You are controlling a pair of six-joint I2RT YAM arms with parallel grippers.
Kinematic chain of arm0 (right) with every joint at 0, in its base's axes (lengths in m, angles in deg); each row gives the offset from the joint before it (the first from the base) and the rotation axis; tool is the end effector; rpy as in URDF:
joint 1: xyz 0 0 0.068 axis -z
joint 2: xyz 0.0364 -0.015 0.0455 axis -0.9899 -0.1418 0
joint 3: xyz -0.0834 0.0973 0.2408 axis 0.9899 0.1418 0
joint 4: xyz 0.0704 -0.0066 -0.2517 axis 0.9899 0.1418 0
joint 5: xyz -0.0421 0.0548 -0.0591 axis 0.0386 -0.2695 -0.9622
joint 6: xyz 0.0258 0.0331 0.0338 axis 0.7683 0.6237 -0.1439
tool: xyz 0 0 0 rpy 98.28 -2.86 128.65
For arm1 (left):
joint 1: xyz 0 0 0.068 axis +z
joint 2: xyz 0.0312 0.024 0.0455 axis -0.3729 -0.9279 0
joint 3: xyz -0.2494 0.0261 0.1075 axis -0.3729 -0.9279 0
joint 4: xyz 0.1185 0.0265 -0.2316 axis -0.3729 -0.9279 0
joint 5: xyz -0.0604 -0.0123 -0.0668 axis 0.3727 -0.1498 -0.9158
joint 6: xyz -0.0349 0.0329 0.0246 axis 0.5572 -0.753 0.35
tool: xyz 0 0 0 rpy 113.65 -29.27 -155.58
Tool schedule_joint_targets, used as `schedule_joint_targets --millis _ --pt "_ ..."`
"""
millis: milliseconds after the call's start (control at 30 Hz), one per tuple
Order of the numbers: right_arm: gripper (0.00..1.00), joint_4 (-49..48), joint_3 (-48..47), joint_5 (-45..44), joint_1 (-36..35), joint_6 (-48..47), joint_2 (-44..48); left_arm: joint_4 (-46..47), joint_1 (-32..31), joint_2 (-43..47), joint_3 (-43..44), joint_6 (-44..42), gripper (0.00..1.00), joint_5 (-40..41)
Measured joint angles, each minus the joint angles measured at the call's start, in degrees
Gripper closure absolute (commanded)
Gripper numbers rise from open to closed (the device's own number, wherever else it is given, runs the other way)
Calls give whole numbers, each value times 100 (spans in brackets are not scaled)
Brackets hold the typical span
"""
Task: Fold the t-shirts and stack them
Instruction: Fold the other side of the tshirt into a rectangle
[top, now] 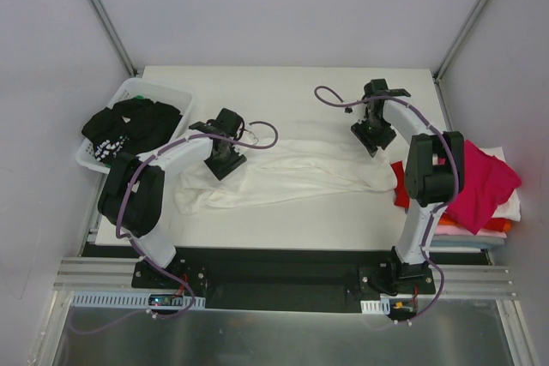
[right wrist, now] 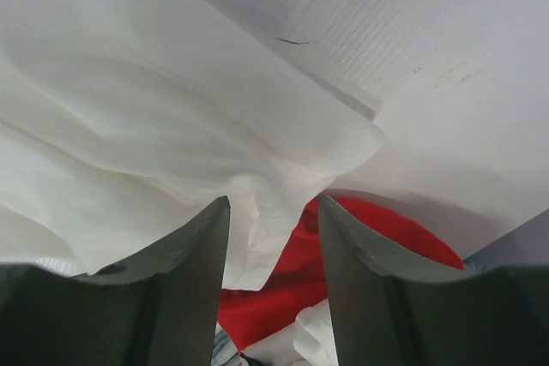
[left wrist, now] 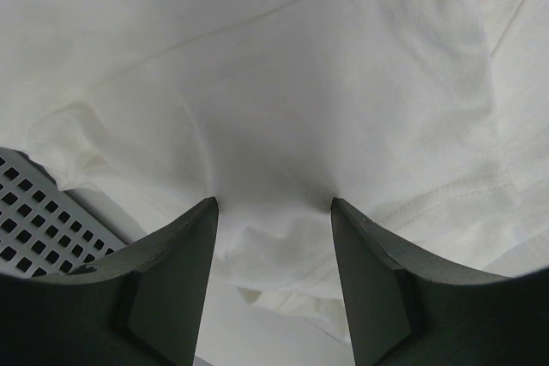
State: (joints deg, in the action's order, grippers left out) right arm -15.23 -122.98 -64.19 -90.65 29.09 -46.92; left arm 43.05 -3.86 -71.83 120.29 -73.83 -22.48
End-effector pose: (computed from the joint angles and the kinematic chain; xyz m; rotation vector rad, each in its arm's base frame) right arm 0.3983 0.0579 0.2078 -1.2703 2.5817 -0.2781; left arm 0.3020 -0.1409 0.1986 1.1757 2.4296 0.1722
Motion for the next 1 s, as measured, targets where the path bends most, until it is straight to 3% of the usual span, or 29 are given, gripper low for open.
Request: schedule_joint_targets --millis 833,900,1000 --pt "59 -212 197 -57 15 -15 -186 13 0 96 -109 4 45 2" --pt "67 -214 238 -52 26 -22 -229 15 0 96 -109 4 45 2" --pt "88 -208 271 -55 48 -61 -289 44 0 96 -131 4 45 4"
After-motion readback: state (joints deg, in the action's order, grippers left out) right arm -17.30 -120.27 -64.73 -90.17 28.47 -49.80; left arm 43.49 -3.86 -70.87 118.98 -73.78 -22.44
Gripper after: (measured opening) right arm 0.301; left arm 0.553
